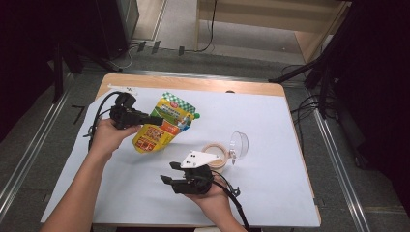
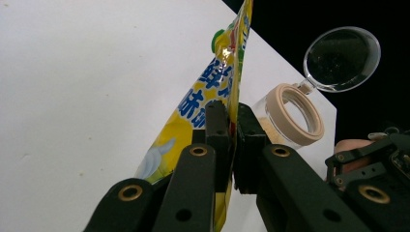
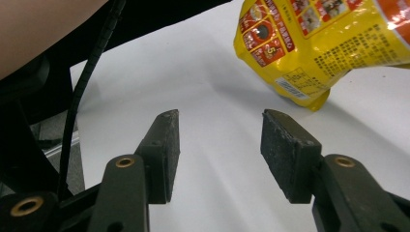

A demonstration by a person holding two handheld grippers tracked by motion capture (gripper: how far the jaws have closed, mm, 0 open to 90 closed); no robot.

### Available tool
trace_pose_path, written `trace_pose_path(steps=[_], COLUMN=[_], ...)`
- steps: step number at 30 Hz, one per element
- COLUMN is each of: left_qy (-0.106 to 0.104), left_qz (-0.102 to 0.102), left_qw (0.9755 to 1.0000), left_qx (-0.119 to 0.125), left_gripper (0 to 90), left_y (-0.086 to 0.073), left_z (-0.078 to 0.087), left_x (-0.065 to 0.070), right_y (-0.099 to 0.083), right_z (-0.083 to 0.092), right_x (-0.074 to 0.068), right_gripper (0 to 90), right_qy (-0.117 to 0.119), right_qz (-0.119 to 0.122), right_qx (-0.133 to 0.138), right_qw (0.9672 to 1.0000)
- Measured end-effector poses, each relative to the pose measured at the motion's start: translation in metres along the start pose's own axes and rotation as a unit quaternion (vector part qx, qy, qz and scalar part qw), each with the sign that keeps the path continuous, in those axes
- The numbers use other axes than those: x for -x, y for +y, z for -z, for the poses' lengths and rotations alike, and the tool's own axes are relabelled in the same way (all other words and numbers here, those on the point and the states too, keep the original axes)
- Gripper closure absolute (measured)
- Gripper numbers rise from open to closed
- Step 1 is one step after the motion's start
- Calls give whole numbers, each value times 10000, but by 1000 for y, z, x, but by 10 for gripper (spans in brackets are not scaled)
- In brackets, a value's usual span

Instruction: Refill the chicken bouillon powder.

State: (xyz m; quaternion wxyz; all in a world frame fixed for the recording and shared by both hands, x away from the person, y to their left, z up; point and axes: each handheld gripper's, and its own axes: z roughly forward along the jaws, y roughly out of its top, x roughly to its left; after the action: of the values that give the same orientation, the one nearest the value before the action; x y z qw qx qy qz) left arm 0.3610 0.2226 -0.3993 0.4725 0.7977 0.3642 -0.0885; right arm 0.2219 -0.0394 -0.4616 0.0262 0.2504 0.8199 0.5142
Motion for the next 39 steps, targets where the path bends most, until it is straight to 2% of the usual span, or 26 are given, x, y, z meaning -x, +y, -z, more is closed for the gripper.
trace_pose_path(steps=[11, 17, 21, 27, 31, 35, 39], left_qy=[123, 86, 5, 72, 130, 164, 326], left_qz=[-74, -118, -102, -288, -367, -409, -337], left_qw=[9998, 9998, 9997, 9995, 9992, 9986, 9984], left_qx=[118, 129, 226, 141, 84, 282, 303], left_gripper=[852, 827, 770, 709, 677, 649, 636], left_y=[-23, -37, -43, -38, -33, -28, -23], left_z=[23, 34, 40, 43, 47, 57, 67], left_x=[1, 3, 4, 14, 22, 30, 34], right_y=[2, 4, 5, 6, 8, 10, 13], right_z=[2, 1, 0, 1, 6, 12, 19], right_x=[0, 0, 0, 2, 6, 8, 9], right_gripper=[501, 502, 503, 516, 523, 528, 535], right_qy=[-43, -19, -7, -32, -71, -110, -119], right_qz=[60, 108, 116, 121, -14, -130, -139], right_qx=[-29, -42, -56, -96, -176, -184, -214], right_qw=[10000, 9999, 9999, 9999, 9998, 9997, 9996])
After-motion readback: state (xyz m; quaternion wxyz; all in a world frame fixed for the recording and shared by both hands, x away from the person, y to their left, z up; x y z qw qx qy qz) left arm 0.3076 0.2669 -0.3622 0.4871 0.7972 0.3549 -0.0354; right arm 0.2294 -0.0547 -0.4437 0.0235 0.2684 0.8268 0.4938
